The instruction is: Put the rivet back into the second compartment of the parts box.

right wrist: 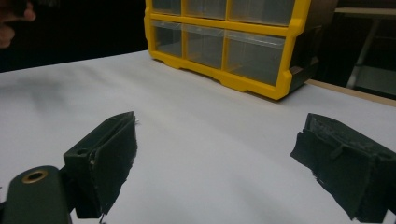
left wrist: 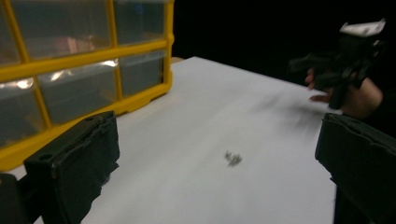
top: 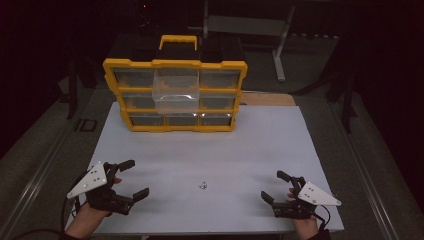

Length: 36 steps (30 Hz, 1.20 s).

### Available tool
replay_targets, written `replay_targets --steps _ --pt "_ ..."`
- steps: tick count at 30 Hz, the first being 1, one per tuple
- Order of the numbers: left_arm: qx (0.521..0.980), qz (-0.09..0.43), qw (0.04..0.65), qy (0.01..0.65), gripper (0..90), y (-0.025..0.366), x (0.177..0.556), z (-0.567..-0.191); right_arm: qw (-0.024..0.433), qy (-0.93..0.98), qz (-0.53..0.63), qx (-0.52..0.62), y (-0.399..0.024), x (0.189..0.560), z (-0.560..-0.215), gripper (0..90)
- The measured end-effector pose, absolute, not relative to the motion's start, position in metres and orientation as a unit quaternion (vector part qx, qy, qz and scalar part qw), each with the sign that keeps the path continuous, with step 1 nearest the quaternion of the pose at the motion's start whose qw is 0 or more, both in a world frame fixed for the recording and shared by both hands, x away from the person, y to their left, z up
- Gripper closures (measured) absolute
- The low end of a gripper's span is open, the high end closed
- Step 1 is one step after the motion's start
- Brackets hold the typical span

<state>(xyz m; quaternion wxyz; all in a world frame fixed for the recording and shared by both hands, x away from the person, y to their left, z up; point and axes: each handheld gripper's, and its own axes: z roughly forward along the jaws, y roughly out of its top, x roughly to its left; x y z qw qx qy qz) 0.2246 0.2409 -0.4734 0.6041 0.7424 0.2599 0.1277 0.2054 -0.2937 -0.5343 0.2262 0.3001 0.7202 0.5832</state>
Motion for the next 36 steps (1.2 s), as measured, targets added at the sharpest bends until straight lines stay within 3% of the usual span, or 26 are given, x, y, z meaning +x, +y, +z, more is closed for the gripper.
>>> replay_targets --steps 15,36 --pt "0.764 0.103 0.600 0.214 0.0 0.215 0.254 -0.430 0.221 0.721 0.587 0.295 -0.293 0.205 -0.534 11.1" --pt "0.798 0.037 0.572 0.186 0.0 0.142 0.292 -0.444 0.211 0.725 0.588 0.289 -0.291 0.205 -0.535 11.1"
